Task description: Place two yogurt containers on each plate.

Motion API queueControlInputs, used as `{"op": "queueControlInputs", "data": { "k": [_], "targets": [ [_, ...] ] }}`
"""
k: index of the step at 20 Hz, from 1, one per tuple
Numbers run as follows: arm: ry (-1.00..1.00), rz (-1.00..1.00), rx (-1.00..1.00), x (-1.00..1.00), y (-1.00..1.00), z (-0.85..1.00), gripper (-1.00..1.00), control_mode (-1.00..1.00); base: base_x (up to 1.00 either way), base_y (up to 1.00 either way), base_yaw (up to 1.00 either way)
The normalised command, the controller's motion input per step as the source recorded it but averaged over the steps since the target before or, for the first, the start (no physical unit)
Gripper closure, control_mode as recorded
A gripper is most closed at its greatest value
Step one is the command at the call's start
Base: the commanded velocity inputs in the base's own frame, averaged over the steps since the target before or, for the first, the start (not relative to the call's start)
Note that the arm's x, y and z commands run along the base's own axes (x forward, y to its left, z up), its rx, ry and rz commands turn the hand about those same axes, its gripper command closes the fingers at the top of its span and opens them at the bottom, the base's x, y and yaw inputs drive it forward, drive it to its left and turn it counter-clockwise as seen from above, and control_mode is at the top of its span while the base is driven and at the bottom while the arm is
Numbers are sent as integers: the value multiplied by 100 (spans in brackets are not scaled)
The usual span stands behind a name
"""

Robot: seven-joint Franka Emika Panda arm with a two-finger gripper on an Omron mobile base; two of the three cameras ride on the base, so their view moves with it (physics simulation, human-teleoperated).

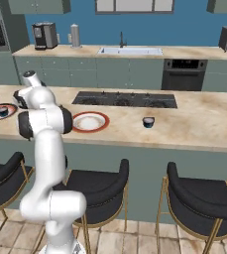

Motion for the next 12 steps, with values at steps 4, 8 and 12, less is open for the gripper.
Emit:
{"op": "queueControlInputs", "data": {
  "k": [4, 8, 12],
  "targets": [
    [1, 0, 0, 49, 1, -17, -100, -100, 0, 0, 0],
    [0, 0, 0, 43, 2, -16, -100, -100, 0, 0, 0],
    [4, 0, 0, 12, 20, -21, 100, -100, 0, 0, 0]
  ]
}}
